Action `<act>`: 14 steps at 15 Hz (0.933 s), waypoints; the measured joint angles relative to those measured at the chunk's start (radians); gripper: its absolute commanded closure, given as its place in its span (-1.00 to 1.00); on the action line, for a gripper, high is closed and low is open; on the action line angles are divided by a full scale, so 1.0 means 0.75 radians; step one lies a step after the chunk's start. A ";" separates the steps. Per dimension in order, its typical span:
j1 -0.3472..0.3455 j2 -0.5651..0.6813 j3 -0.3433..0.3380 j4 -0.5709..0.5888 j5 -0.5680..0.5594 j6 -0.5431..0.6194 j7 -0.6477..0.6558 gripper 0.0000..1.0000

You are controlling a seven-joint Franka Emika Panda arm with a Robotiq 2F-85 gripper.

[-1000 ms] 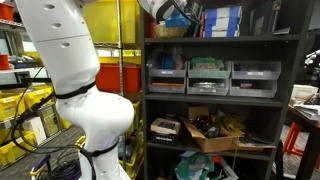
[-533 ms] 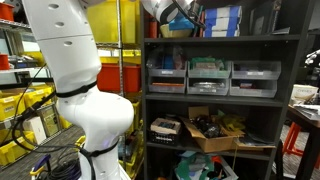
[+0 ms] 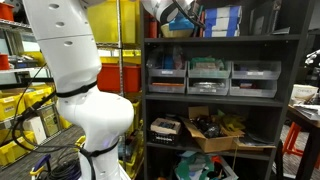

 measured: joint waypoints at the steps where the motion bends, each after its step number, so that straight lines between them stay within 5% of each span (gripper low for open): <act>1: 0.000 0.000 0.000 0.001 0.000 0.000 0.000 -0.99; 14: 0.000 0.000 0.000 0.043 -0.031 -0.002 0.000 -1.00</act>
